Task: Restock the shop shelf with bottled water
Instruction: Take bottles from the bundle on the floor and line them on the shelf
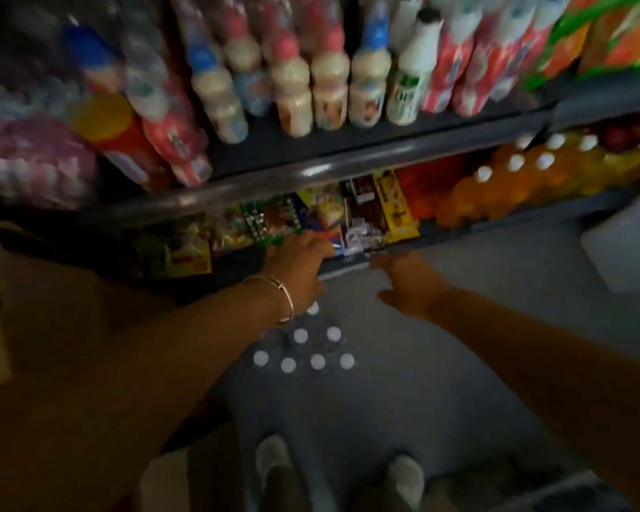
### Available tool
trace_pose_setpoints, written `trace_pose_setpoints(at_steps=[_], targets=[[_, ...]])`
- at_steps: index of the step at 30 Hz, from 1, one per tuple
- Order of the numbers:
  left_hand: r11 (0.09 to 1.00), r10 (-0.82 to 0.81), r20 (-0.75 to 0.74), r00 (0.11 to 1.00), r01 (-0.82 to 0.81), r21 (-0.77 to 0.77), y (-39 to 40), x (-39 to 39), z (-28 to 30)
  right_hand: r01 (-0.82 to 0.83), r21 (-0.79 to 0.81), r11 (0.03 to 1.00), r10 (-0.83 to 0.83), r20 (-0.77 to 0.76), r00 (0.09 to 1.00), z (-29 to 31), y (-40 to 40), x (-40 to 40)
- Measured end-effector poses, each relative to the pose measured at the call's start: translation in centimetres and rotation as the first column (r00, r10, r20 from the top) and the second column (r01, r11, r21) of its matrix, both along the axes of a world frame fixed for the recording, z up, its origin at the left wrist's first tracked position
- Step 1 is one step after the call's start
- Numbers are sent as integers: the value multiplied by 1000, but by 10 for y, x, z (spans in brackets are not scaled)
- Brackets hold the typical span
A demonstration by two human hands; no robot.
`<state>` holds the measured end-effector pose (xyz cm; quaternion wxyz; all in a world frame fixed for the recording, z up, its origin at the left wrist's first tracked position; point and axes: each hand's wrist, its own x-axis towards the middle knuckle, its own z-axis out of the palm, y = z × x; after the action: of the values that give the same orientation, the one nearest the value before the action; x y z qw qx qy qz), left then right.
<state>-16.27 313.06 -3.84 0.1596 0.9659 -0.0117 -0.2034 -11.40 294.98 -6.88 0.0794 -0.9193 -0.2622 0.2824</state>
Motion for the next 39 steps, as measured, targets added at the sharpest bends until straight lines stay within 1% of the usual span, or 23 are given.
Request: trace_pose_setpoints(at_steps=[3,6,9,11,14,17,22,26,29,34,37,39], targets=[[1000,-8,-91,996,7,-5,0,-16,-83,-16,-78,997,10,-77,997,-88,2,-23],[999,-43,-116,992,42,-8,-3,-31,-155,-35,-97,995,21,-149,989,-162,2,-47],[999,-46,-153,987,46,-4,-6,-44,-212,-49,-94,994,29,-203,979,-222,2,-70],[999,-45,-150,988,45,2,-8,-50,-240,-50,-70,996,33,-223,974,-254,2,-79],[999,-35,-144,989,35,-2,-8,-56,-271,-51,-48,998,36,-262,964,-288,0,-87],[999,-34,-122,992,32,-24,-4,-61,-290,-20,-11,1000,16,-276,961,-310,0,-90],[999,-43,-108,993,43,4,-1,-62,-294,-13,18,1000,16,-177,984,-323,0,-97],[998,-59,-146,988,63,22,-2,-59,-281,48,38,998,-40,-172,984,-308,0,-95],[995,-80,-210,974,91,43,-4,-55,-253,44,75,996,-28,-205,978,-268,-4,-86],[991,-124,-262,957,134,21,-8,-43,-176,25,232,972,36,-255,966,-160,-7,-58],[988,-124,-285,950,146,55,-7,-31,-104,142,365,920,-7,-347,938,-79,-6,-41],[984,-128,-277,952,157,86,-4,-23,-48,181,419,890,-14,-372,928,-20,-6,-29]])
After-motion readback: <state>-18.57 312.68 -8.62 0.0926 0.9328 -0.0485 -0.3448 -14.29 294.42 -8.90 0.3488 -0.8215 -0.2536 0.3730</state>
